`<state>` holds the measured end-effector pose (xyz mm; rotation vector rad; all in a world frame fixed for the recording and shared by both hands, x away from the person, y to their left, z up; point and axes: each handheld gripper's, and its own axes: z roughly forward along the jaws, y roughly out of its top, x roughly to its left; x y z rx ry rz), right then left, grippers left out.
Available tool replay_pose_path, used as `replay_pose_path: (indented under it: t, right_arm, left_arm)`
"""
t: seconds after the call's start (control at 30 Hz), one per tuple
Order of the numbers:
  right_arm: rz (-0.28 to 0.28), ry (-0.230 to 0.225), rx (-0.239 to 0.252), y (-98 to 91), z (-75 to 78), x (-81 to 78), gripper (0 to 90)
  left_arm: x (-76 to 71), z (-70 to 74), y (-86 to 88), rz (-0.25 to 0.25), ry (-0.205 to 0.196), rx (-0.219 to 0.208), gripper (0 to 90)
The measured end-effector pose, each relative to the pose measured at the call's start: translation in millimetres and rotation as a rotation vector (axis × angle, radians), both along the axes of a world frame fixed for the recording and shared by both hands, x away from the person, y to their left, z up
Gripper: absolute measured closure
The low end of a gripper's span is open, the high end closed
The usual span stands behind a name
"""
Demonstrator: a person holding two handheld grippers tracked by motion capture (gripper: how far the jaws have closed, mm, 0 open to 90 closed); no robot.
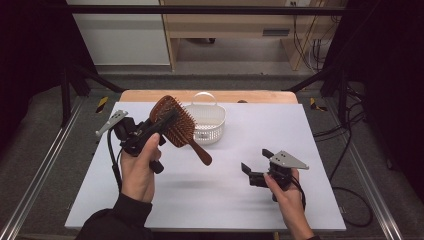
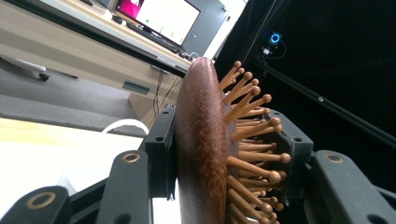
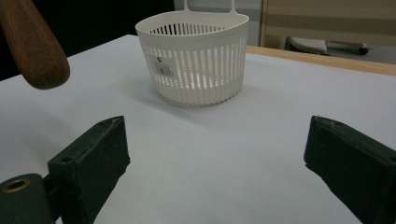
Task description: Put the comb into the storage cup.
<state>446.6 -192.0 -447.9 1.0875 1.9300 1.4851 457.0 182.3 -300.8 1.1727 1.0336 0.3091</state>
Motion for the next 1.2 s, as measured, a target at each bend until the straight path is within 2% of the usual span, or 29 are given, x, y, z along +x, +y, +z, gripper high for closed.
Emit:
replay_pose_path:
  t: [0.2,0.4,0.63,0.83,1.03,1.2]
  right_arm:
    - [-0.002,0.006,0.001,-0.4,-0.9,1.2,7.0]
    - [-0.001,0.005,0.003,-0.2,-0.9,2.3,7.2]
    - [0.001,0.008,-0.005,0.4,-1.2,1.9,7.2]
    - [-0.001,0.011,-0.007,0.8,-1.1,1.9,7.2]
    - [0.003,0.019,-0.015,0.8,-0.9,2.9,7.2]
    - [0.009,0.018,-0.017,1.5,-0.6,2.7,7.1]
  left_arm:
    - [5.5,4.5,-7.2,-0.010,-0.008,-0.002,50.6]
    - [11.5,9.1,-16.3,-0.024,-0.014,0.015,50.6]
    - [20.1,16.9,-21.6,-0.016,-0.027,0.009,50.6]
    - [29.2,25.3,-25.0,-0.011,-0.042,0.027,50.5]
    - [42.1,30.2,-21.3,0.031,-0.043,0.012,50.6]
    - [47.1,35.0,-20.1,0.048,-0.052,0.008,50.6]
